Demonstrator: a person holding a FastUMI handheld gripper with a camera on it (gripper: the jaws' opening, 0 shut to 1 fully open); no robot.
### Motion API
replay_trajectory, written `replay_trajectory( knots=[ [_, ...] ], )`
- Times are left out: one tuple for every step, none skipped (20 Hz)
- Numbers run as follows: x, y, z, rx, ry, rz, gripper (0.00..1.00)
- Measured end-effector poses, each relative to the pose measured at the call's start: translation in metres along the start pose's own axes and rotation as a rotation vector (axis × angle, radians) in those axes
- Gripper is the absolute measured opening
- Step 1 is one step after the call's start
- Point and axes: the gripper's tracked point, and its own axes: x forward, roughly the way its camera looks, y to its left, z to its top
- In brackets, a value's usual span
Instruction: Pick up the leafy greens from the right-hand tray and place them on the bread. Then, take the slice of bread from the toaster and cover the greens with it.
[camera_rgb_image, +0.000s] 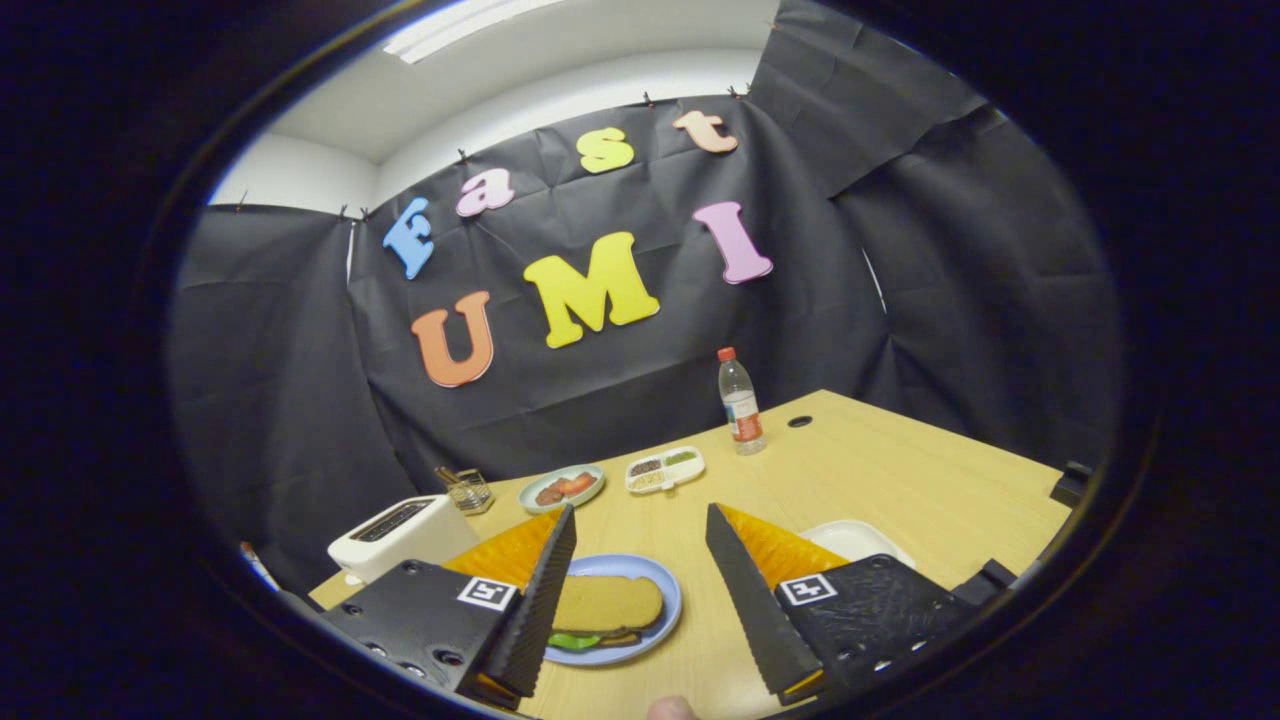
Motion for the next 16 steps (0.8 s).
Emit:
replay_trajectory(
  knots=[
    [-0.003,-0.002,0.001,0.006,-0.008,0.000,0.80],
    [-0.006,-0.002,0.001,0.013,-0.016,0.003,0.80],
    [-0.007,-0.003,-0.001,0.020,-0.018,0.004,0.80],
    [-0.007,-0.003,-0.003,0.023,-0.018,0.009,0.80],
    [-0.007,-0.003,-0.006,0.021,-0.012,0.012,0.80],
    [-0.007,-0.004,-0.008,0.019,-0.007,0.016,0.80],
    [-0.006,-0.005,-0.010,0.019,-0.004,0.018,0.80],
    [-0.006,-0.008,-0.011,0.018,-0.002,0.018,0.80],
    [-0.005,-0.011,-0.012,0.020,0.000,0.014,0.80],
    [-0.004,-0.014,-0.014,0.025,0.007,0.013,0.80],
    [-0.004,-0.017,-0.017,0.035,0.015,0.014,0.80],
    [-0.003,-0.021,-0.019,0.045,0.019,0.012,0.80],
    [-0.002,-0.026,-0.020,0.048,0.022,0.005,0.81],
    [-0.002,-0.032,-0.024,0.045,0.033,0.000,0.81],
    [-0.002,-0.038,-0.026,0.035,0.051,0.002,0.81],
    [-0.003,-0.045,-0.024,0.017,0.058,0.006,0.81]
  ],
)
